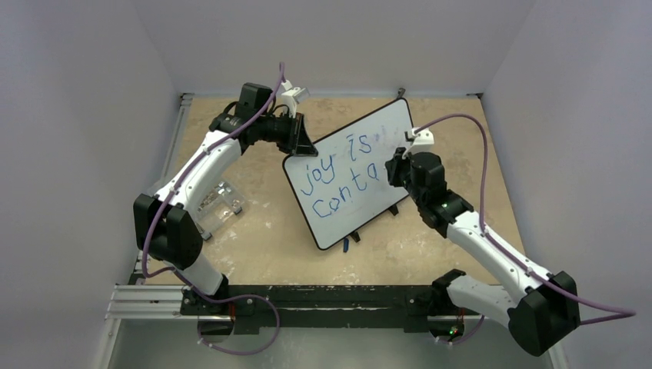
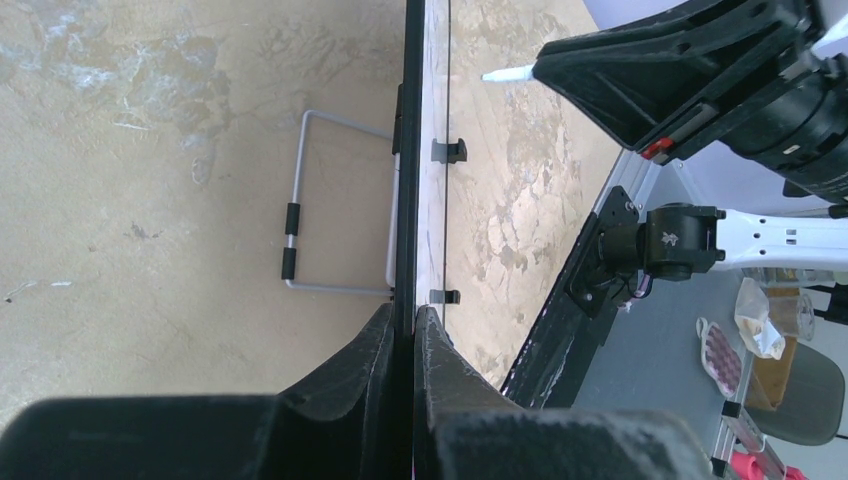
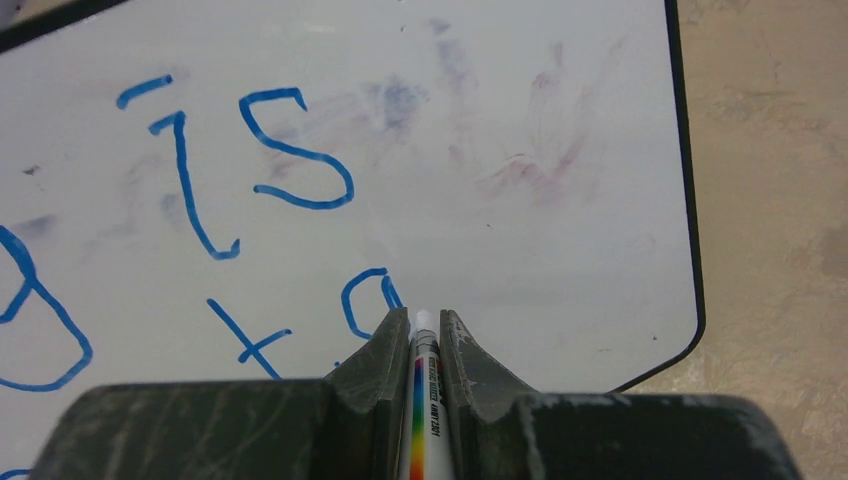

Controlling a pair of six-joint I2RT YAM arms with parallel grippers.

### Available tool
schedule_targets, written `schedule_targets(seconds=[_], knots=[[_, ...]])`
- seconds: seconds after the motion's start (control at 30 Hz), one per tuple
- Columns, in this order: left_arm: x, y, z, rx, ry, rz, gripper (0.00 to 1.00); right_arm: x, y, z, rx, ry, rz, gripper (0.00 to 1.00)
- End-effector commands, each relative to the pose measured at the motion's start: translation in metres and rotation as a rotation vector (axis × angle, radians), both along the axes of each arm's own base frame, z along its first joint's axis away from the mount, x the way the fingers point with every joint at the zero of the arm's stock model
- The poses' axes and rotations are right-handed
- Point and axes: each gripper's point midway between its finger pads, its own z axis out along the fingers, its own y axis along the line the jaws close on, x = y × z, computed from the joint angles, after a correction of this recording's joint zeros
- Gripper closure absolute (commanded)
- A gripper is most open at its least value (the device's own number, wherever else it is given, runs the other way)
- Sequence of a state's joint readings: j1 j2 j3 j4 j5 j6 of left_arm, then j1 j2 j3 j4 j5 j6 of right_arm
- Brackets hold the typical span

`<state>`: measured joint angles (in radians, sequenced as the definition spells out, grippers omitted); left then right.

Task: Write a sentence on the whiteboard

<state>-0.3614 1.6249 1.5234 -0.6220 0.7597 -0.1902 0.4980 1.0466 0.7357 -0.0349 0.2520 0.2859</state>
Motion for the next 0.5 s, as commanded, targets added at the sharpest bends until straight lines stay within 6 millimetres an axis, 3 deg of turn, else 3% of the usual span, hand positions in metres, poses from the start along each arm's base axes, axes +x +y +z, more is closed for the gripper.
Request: schedule_targets(seconds=[0.0,0.47], knots=[[0.008,0.004,0.023,0.005,-0.155,-0.002,1.0,0.009,-0.005,0.043,0.015,-0.106,-0.036,1.0],[0.008,0.004,0.023,0.008,-0.157,0.0,1.0,0.04,-0.01,0.048,0.01,-0.118,-0.054,1.0]])
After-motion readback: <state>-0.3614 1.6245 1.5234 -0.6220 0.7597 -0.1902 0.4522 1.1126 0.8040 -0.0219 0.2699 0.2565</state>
